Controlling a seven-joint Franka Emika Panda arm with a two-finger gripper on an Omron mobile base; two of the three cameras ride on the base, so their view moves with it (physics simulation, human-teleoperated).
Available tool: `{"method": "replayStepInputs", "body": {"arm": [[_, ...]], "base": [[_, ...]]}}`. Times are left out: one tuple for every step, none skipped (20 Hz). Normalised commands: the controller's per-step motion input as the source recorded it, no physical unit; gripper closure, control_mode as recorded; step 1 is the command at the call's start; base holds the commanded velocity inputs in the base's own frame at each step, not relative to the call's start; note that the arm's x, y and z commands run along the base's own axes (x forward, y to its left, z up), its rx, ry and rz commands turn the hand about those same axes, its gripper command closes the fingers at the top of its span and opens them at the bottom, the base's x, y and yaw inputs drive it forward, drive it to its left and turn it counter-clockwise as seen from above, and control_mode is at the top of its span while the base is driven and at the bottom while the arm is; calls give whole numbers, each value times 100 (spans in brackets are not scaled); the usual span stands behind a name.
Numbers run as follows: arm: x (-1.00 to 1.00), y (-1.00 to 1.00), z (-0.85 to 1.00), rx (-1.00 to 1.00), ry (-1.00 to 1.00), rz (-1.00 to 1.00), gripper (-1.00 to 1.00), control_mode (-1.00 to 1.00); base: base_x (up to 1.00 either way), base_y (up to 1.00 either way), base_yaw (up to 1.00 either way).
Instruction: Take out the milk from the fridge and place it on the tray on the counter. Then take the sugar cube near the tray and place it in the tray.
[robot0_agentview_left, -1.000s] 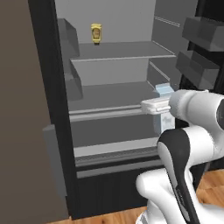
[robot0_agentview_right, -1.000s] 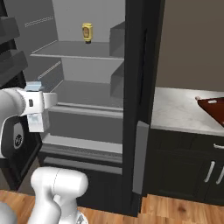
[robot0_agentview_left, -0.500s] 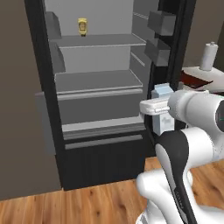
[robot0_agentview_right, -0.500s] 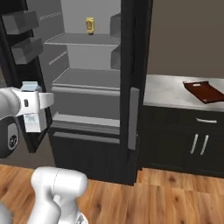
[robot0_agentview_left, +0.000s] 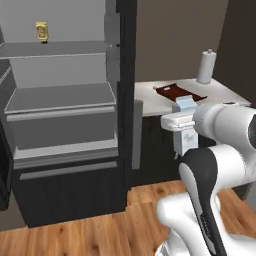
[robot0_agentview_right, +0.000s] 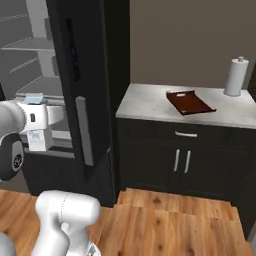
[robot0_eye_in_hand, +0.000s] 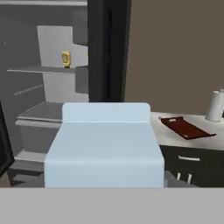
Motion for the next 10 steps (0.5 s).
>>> {"method": "replayStepInputs", "body": {"arm": [[0, 0, 0, 0, 0, 0, 100, 100], [0, 0, 0, 0, 0, 0, 100, 100], [0, 0, 0, 0, 0, 0, 100, 100], [0, 0, 0, 0, 0, 0, 100, 100], [0, 0, 0, 0, 0, 0, 100, 100], [0, 0, 0, 0, 0, 0, 100, 100], [0, 0, 0, 0, 0, 0, 100, 100], [0, 0, 0, 0, 0, 0, 100, 100], [0, 0, 0, 0, 0, 0, 100, 100], [0, 0, 0, 0, 0, 0, 100, 100]], "base": [[0, -100, 0], [0, -100, 0], [12, -100, 0], [20, -100, 0], [34, -100, 0], [63, -100, 0], [71, -100, 0], [76, -100, 0], [82, -100, 0], [100, -96, 0]]}}
